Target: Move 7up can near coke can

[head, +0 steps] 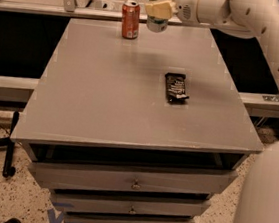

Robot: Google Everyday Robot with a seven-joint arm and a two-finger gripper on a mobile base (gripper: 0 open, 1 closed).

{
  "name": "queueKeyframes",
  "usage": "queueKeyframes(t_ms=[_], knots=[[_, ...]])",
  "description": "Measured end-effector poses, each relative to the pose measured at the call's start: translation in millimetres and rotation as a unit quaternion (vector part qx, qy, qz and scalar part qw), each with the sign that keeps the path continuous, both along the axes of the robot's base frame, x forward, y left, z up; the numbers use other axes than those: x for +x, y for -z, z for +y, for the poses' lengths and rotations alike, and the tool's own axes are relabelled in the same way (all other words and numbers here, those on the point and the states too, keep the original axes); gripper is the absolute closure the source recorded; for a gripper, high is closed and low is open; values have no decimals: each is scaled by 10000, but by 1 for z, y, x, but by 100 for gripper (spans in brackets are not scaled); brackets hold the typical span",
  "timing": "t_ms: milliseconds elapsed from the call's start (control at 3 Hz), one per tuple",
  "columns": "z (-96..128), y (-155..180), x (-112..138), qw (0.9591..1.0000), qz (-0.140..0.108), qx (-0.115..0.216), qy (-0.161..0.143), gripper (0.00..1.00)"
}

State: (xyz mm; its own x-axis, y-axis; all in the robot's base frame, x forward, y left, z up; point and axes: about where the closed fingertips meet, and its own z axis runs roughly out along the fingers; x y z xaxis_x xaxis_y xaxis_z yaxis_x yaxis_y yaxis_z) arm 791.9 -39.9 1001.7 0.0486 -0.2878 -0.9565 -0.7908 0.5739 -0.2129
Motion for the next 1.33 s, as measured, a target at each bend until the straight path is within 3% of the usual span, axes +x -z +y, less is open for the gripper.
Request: queueKeyframes(t_ms=[333,667,1333], knots=[[15,10,35,10000,42,-55,26,100],[28,36,59,9996,253,-130,46,100],[36,86,81,9975,680,-144,107,100]])
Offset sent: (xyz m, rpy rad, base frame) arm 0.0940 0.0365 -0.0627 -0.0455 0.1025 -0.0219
